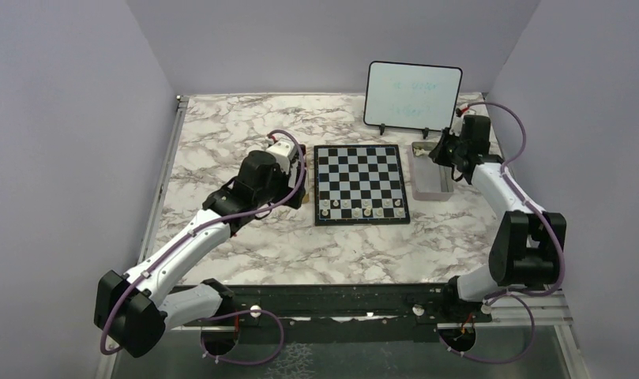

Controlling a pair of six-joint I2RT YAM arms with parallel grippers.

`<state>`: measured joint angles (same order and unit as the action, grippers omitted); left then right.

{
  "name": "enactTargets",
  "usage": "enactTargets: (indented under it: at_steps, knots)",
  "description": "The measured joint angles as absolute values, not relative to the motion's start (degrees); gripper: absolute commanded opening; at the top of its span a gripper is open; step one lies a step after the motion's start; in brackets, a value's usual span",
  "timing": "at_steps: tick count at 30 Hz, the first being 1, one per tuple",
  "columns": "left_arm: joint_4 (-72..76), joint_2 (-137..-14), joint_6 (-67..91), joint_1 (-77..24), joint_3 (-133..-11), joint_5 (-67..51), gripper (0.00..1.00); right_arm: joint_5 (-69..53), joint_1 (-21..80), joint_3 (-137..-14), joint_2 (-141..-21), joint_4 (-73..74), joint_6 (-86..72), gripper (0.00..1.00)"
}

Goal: Set up the chess pieces on the board
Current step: Pick up the chess piece from the storage box, then place the chess piece on the chessboard.

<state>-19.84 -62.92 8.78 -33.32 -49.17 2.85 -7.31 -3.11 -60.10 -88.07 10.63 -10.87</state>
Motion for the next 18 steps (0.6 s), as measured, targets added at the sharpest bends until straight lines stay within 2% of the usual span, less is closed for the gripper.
enactTargets:
  at_steps: [9,18]
  knots:
    - [-16.6,-64.6,16.4,-33.1,-55.2,-7.9,0.71,-15.9,1.1,-54.1,-78.0,9.6,-15.6,0.08]
    - [-6.3,-70.3,28.2,-33.1,-55.9,-19.0,0.57,-22.4,13.1,-50.9,-74.4,5.7,-24.1,0.08]
